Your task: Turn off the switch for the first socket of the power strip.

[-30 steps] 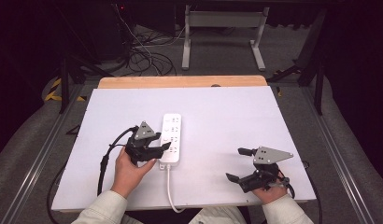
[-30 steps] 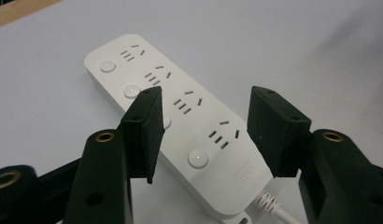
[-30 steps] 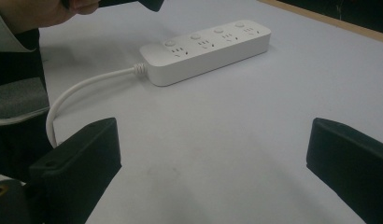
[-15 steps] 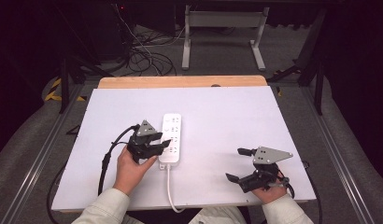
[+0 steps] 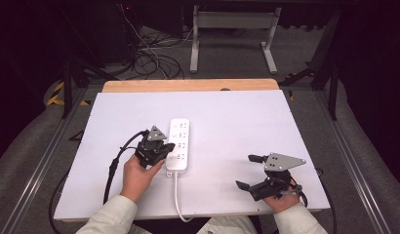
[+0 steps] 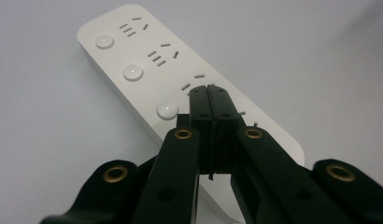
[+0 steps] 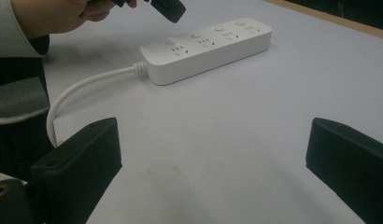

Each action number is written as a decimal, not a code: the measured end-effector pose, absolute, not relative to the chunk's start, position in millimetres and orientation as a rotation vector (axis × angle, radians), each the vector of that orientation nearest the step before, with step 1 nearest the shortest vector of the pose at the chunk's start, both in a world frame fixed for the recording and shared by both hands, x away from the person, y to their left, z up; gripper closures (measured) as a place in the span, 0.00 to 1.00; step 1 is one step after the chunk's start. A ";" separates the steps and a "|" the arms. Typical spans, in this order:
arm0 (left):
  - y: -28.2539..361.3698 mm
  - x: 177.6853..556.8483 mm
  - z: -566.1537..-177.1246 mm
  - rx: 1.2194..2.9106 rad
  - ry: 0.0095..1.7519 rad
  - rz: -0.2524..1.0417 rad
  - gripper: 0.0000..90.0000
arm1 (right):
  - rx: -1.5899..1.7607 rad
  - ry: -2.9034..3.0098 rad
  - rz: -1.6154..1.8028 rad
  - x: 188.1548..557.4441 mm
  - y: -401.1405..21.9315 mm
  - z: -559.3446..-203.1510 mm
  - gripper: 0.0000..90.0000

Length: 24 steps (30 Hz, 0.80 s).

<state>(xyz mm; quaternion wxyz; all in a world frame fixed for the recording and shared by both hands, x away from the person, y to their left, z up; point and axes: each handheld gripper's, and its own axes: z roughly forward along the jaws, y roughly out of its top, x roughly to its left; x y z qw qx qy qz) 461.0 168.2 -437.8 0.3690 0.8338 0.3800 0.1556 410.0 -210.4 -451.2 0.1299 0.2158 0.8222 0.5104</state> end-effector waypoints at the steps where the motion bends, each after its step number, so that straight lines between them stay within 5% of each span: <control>1: 167.6 461.2 -438.0 2.146 0.977 0.398 1.00 | 0.627 2.389 1.483 410.0 -210.4 -451.2 0.04; 24: 154.5 465.1 -443.2 2.312 0.969 0.360 1.00 | 0.620 2.395 1.488 410.0 -210.4 -451.2 0.04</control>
